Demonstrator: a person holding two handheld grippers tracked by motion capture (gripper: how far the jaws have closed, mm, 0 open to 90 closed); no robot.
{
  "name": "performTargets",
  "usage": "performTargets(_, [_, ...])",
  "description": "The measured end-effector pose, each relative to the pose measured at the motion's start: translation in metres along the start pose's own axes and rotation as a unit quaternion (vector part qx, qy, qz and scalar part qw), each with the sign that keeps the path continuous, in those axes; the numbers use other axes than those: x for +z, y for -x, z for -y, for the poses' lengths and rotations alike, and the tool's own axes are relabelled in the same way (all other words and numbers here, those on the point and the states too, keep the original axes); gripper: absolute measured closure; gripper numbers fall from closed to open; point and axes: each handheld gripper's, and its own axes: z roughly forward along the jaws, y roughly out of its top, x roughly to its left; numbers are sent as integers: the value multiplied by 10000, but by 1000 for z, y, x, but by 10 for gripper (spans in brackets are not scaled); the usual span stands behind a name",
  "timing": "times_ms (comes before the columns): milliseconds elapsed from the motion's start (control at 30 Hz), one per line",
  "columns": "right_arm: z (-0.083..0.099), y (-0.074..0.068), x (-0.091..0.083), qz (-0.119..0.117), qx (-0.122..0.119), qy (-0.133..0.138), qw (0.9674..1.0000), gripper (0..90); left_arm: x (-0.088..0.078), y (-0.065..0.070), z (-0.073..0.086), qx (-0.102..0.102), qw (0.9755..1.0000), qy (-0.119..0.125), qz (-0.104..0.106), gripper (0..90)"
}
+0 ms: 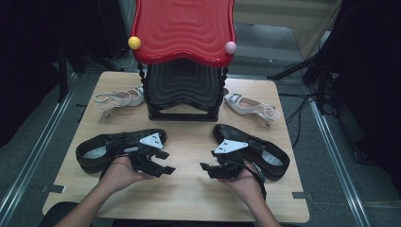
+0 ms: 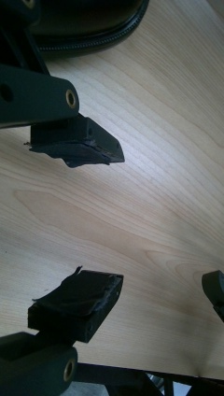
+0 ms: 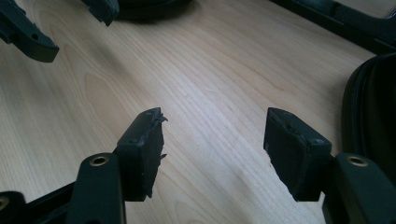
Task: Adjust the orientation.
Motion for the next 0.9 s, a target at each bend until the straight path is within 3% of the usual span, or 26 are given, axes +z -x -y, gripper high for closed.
performTargets(133, [-1,2,-1,-6,95,-57,9999,410,-1,2,0,45,9999,-96,24,345])
performTargets(200, [-2,1,-6,-102,117,-1,9999,436,-4,2,0,88,9998,-153,-64,462])
performTargets(367, [1,-1,-12,-145,-5,102,9998,467,-11,0,0,131,9998,-147,-87,533])
performTargets(400, [2,-1,-13,-251,-56,234,9994,510,-14,0,-1,168,9997,-73,-140,541])
performTargets(533, [1,-1,-14,-295,-22,304,9991,501,-16,1,0,215,9996,-36,-175,534])
performTargets(733, [-4,-2,-14,-390,152,163,9990,485,-15,0,1,186,9995,-121,-211,486])
performTargets(900, [-5,-1,-13,-410,244,124,9988,478,-14,-2,2,75,9998,-108,-154,463])
